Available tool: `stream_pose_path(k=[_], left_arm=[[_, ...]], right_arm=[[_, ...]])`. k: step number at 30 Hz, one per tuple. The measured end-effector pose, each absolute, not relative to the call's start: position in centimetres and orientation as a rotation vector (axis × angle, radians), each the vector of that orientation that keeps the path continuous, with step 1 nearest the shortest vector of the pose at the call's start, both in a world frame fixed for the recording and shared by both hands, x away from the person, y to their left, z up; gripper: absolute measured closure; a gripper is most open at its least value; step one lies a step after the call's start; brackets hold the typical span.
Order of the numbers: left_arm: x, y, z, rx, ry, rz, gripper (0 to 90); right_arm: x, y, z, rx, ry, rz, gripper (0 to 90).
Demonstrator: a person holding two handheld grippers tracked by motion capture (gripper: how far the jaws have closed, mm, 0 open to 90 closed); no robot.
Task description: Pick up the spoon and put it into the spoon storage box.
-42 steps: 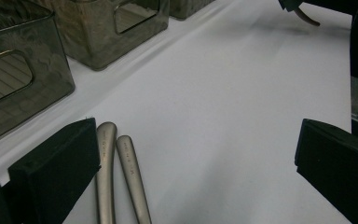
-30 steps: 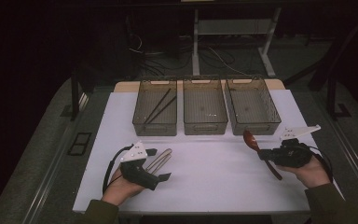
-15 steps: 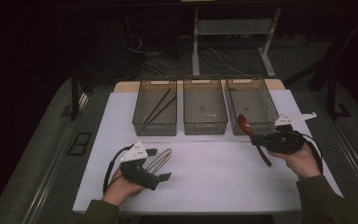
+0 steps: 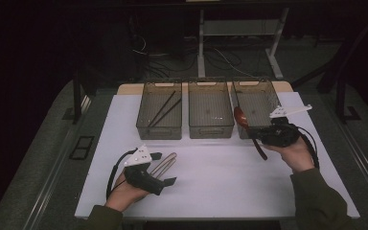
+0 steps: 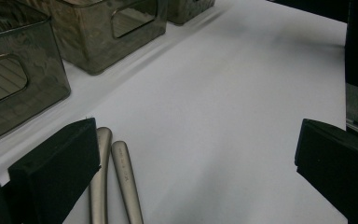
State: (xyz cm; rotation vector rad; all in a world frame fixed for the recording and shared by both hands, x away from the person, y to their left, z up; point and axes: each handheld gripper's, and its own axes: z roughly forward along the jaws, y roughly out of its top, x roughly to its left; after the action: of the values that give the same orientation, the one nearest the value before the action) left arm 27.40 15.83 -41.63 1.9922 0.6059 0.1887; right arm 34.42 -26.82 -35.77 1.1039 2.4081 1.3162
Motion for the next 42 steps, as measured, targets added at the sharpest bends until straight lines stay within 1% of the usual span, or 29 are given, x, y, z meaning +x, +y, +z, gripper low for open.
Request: stream_pose_path(k=[26, 36, 42], left_arm=[[27.3, 15.5, -41.6, 1.991, 0.603, 0.18, 0.0], [27.2, 15.5, -41.5, 1.983, 0.601, 0.175, 0.0], [27.2, 15.5, -41.5, 1.982, 0.599, 0.173, 0.0]], right_arm=[[40.3, -22.6, -32.2, 1.142, 2.322, 1.336, 82.0], [43.3, -20.4, -32.1, 1.161, 2.306, 1.314, 82.0], [44.9, -19.7, -32.5, 1.181, 2.291, 1.297, 82.0]])
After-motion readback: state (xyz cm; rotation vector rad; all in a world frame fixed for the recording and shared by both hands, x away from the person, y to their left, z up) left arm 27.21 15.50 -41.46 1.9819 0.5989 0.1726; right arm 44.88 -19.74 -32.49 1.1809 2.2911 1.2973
